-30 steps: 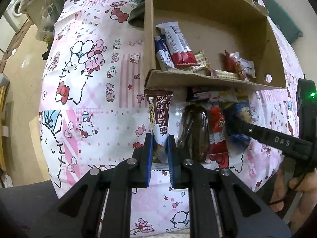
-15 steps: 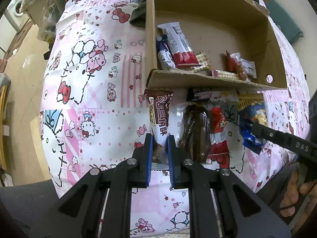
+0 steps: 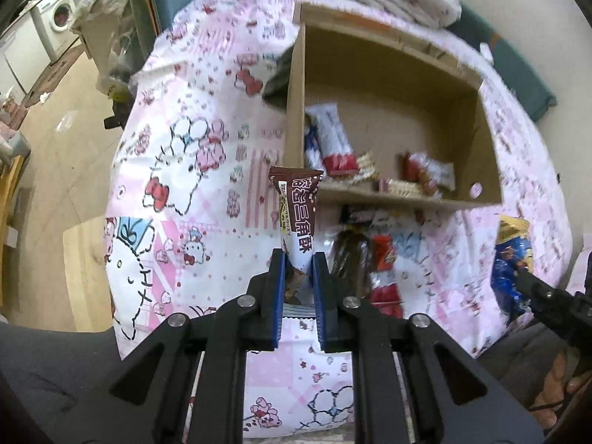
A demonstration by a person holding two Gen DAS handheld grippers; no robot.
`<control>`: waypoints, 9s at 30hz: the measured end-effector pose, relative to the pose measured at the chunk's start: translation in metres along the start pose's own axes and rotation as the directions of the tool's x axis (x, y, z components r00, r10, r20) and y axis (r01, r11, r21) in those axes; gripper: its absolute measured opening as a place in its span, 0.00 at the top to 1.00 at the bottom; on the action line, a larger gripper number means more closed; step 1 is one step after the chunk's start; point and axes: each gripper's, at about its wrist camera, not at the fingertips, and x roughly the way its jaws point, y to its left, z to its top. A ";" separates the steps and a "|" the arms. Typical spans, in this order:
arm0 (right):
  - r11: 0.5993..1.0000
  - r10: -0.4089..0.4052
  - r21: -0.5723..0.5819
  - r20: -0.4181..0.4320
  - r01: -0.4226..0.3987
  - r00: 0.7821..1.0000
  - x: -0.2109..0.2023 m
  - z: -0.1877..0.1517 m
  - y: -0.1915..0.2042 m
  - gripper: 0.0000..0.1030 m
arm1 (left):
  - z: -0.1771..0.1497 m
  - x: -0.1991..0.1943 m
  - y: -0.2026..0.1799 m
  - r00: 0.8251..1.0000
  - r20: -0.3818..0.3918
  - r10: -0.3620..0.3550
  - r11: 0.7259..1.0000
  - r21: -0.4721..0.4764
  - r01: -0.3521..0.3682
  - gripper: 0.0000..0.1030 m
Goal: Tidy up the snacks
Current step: 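Lift both held snacks and carry them over the box, then lower both snacks into the box and open both tools, then grasp the dark vacuum-packed sausage with the left tool while the right tool grasps the red-wrapped candy, then carry the sausage pack and red candy over the box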
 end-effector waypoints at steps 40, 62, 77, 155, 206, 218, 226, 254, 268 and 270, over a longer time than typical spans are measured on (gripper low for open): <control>0.996 0.018 -0.084 0.115 -0.009 0.993 0.064 0.116 0.020 0.72 | 0.106 0.049 -0.059 0.997 0.052 -0.065 0.989 0.133 0.057 0.89; 0.984 -0.064 -0.161 0.041 0.070 0.997 0.098 0.113 0.027 0.69 | 0.111 0.068 -0.061 0.994 0.066 -0.083 0.988 0.137 0.073 0.88; 0.983 -0.074 -0.161 0.102 0.090 0.992 0.092 0.116 0.032 0.18 | 0.113 0.059 -0.058 0.992 0.122 -0.028 0.991 0.131 0.012 0.28; 0.990 -0.138 0.028 -0.039 0.139 0.990 0.069 0.027 -0.003 0.18 | -0.022 0.140 -0.080 0.951 -0.309 -0.014 0.977 0.198 0.078 0.21; 0.973 -0.212 -0.125 -0.133 0.195 0.968 0.093 0.009 0.008 0.86 | -0.018 0.062 0.009 0.981 -0.190 0.037 0.999 -0.028 -0.044 0.54; 0.988 -0.049 -0.146 -0.021 0.045 0.999 0.056 0.010 0.036 0.86 | -0.013 0.006 0.001 0.998 -0.012 0.062 0.998 -0.009 -0.062 0.54; 0.983 0.054 -0.183 0.126 -0.030 0.991 0.018 0.034 0.057 0.86 | 0.036 -0.043 -0.012 0.985 0.168 0.049 0.999 -0.001 -0.049 0.54; 0.983 -0.038 -0.171 0.198 0.072 0.980 0.050 0.126 0.031 0.86 | 0.151 0.015 -0.076 0.966 0.260 0.018 0.986 0.154 -0.060 0.54; 0.977 -0.096 -0.177 0.119 0.116 0.988 0.084 0.120 0.025 0.86 | 0.152 0.063 -0.071 0.974 0.227 -0.007 0.981 0.189 -0.037 0.53; 0.978 -0.101 -0.170 0.110 0.119 0.989 0.086 0.120 0.023 0.86 | 0.151 0.063 -0.071 0.974 0.226 -0.009 0.981 0.193 -0.036 0.53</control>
